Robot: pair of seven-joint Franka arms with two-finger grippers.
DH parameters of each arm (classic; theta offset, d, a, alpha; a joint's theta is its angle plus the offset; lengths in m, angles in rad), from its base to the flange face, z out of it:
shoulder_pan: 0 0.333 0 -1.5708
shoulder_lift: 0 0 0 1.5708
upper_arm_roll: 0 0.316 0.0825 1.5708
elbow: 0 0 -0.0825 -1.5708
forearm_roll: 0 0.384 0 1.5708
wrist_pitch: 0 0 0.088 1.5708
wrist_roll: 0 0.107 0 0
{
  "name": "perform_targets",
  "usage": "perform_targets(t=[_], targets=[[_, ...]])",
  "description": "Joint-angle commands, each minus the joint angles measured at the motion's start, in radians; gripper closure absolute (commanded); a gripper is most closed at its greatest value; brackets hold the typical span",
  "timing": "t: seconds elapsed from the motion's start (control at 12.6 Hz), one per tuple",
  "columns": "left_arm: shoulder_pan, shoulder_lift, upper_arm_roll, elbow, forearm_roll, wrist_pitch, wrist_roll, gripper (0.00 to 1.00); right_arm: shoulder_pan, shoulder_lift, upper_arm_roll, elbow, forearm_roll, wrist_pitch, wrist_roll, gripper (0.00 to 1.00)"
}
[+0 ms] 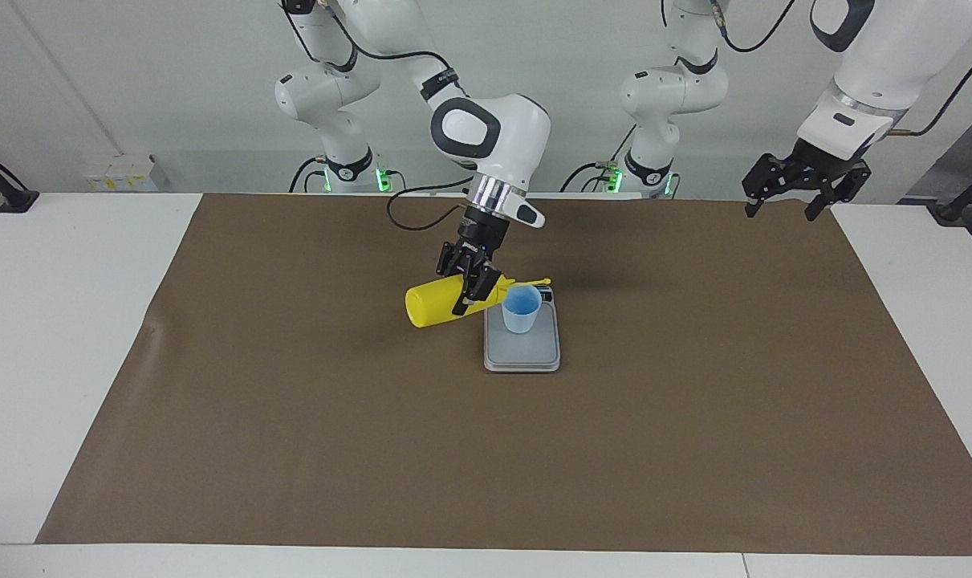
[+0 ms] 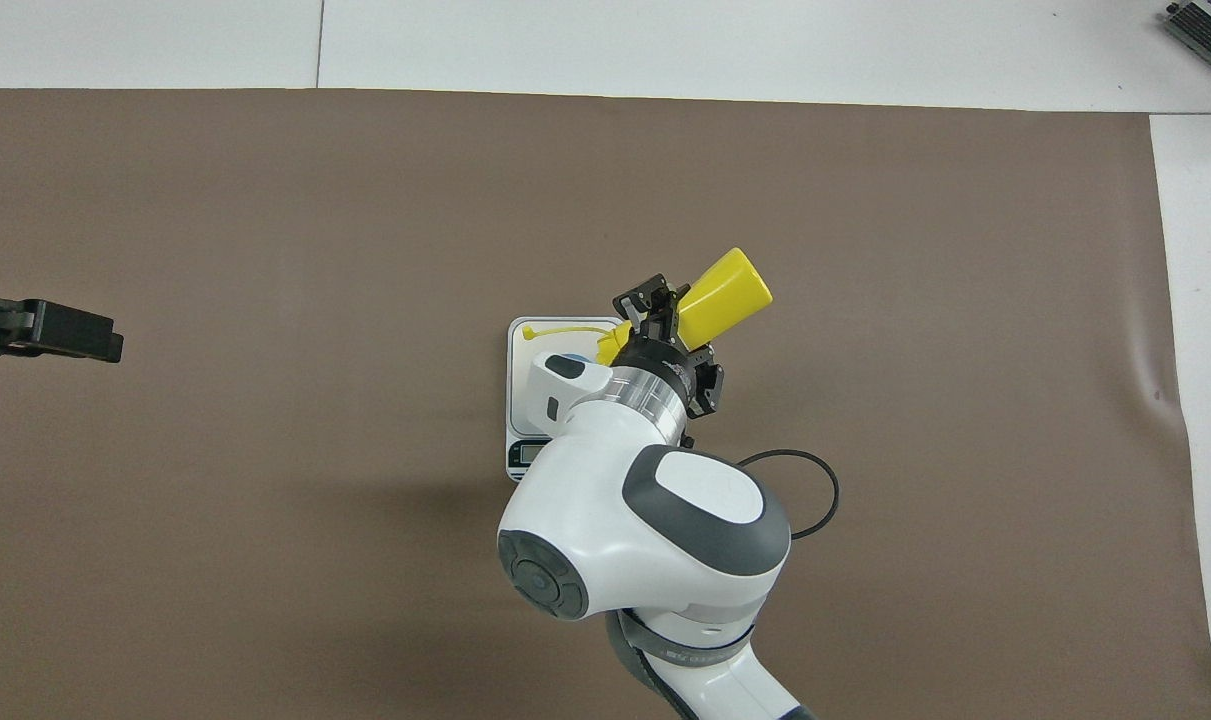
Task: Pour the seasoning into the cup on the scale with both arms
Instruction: 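Tilt the bottle nozzle-down into the cup with the right gripper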
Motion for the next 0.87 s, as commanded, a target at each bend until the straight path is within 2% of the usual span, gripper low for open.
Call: perform_targets(t=[0.0, 0.16, 0.32, 0.48, 0.79], targets=[[0.014, -0.031, -0.005, -0.035, -0.012, 0.005, 0.007, 0.00, 0.002, 0.023, 0.000, 0.045, -0.044, -0.034, 0.012, 1.00], [0.014, -0.031, -0.005, -0.035, -0.012, 0.005, 0.007, 0.00, 0.038, 0.036, 0.002, 0.054, -0.126, -0.106, 0.032, 1.00], [0.014, -0.031, -0.005, -0.035, -0.012, 0.005, 0.007, 0.00, 0.084, 0.059, 0.002, 0.055, -0.169, -0.186, 0.154, 1.00], [0.014, -0.031, -0.005, -0.035, -0.012, 0.005, 0.007, 0.00, 0.140, 0.102, 0.003, 0.047, -0.276, -0.279, 0.298, 1.00], [0.014, -0.031, -0.005, -0.034, -0.012, 0.005, 0.007, 0.00, 0.152, 0.093, 0.003, -0.005, -0.358, -0.287, 0.380, 1.00]])
